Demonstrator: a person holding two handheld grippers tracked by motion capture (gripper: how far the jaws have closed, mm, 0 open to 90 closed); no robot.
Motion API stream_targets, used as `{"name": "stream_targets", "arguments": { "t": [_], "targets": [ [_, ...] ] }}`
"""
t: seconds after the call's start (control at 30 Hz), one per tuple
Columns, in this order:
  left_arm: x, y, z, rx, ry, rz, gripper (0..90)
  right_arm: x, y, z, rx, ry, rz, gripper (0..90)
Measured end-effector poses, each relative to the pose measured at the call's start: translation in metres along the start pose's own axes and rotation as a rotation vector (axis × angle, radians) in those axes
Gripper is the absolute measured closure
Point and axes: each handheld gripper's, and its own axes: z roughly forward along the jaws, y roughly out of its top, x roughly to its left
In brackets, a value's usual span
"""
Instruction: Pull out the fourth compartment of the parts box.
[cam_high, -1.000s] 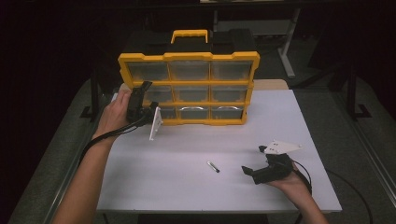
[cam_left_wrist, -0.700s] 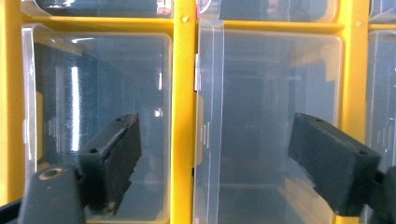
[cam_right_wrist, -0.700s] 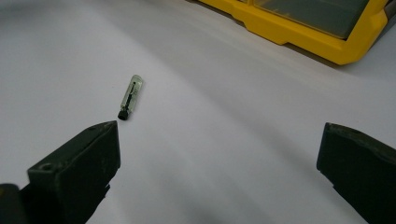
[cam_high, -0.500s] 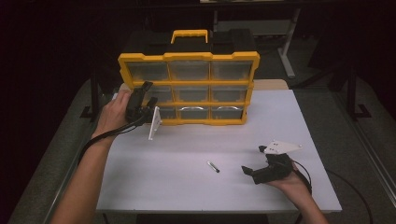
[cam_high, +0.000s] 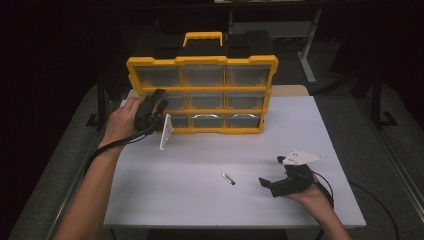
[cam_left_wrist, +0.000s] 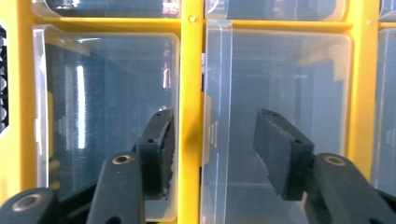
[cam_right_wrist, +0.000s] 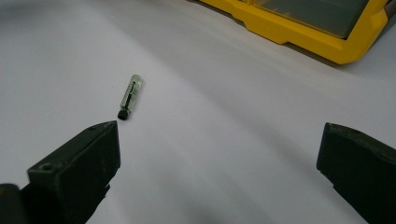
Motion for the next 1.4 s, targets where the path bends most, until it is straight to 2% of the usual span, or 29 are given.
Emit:
{"name": "stream_targets", "arguments": {
  "t": [0.43,1.1,1.4],
  "targets": [
    [0.0012,0.0013,-0.0004,0.004,-0.012,-0.001,66.6,0.0000,0.0000,-0.0001,0.000,-0.001,0.001,0.0],
    [0.0039,0.0025,0.0013,0.019,-0.035,-0.013,78.0,-0.0002,0.0000,-0.0004,0.000,0.000,0.004,0.0],
    [0.0043,0.0040,0.0014,0.031,-0.034,-0.010,79.4,0.0001,0.0001,-0.0007,-0.001,0.000,0.005,0.0]
  ]
}}
